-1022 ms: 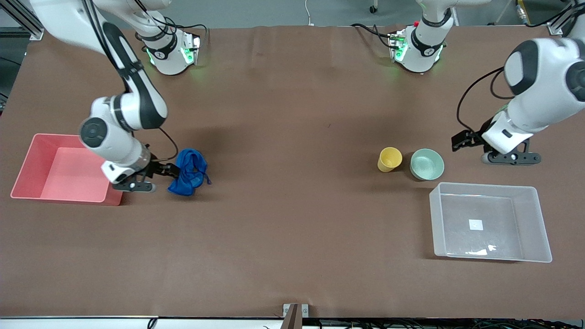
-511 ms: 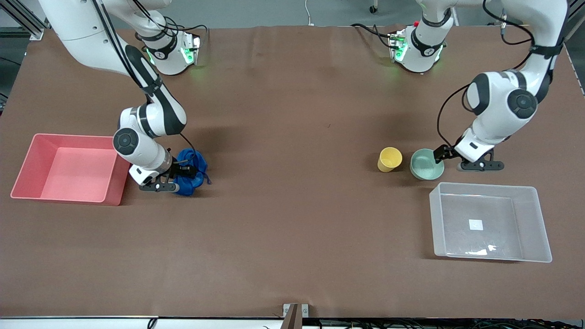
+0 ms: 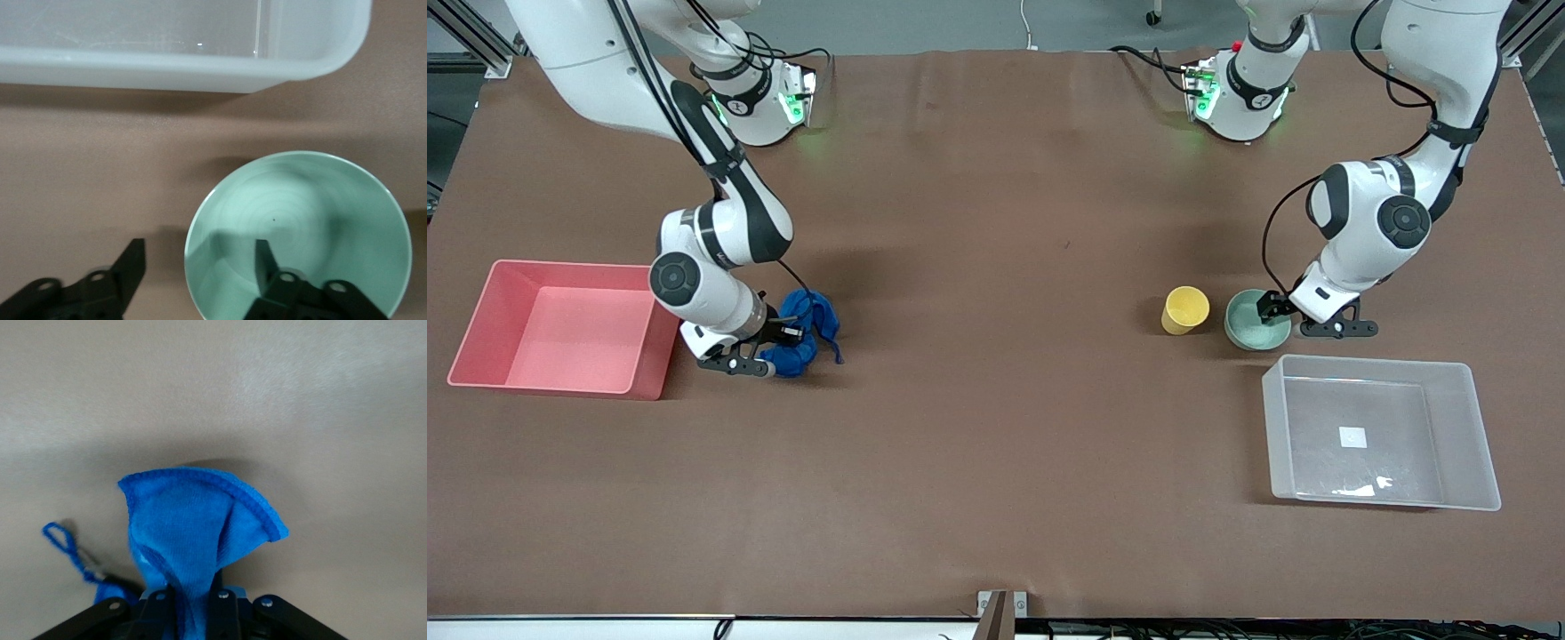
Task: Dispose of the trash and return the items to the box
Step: 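Grasp the blue cloth with the right gripper while the left gripper grasps the bowl, then drop the cloth into the pink bin while the left gripper carries the bowl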
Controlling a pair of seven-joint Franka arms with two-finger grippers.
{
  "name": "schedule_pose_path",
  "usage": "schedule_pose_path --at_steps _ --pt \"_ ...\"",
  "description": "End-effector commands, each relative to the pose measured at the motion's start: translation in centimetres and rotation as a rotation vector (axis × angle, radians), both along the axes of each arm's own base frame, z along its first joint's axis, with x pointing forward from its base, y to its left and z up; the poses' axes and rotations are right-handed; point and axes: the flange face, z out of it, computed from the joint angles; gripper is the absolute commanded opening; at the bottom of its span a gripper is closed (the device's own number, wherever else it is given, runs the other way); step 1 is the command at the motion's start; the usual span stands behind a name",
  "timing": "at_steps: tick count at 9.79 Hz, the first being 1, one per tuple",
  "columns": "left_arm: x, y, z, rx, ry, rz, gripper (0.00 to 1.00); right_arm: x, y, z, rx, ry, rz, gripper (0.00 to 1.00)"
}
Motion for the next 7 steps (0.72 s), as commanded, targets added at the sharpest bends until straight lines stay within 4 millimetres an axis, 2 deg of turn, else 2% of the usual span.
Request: schedule_pose_path --at_steps 1,2,3,4,5,6,7 --pt "-0.4 0.1 -1.8 0.003 0.013 -0.013 0.11 1.9 -4.4 11.8 -0.015 0.004 -0.070 0.01" --pt "-0.3 0.1 -1.7 0.003 0.010 -0.013 0.01 2.4 -8.1 16.4 -0.012 -0.002 -0.066 0.01" --pt "-0.2 0.0 -1.4 0.002 0.003 -0.013 0.00 2.2 -12.8 19.3 -0.009 -0.016 -0.019 0.01" --pt "-0.2 0.0 -0.7 0.001 -0.007 -0.014 0.00 1.6 -18.9 20.6 -0.009 -0.038 0.025 0.01" --pt "-0.4 -0.1 1.0 -0.002 -0.021 -0.016 0.00 0.7 -24.2 20.6 -0.007 -0.045 0.068 0.01" --pt "-0.9 0.0 3.9 -0.007 -0.018 -0.018 0.00 -0.2 -28.8 20.5 -0.016 -0.062 0.096 0.01" --pt "-0.9 -0.1 7.5 -0.014 0.014 -0.018 0.00 -0.9 -31.5 19.9 -0.022 -0.073 0.139 0.01"
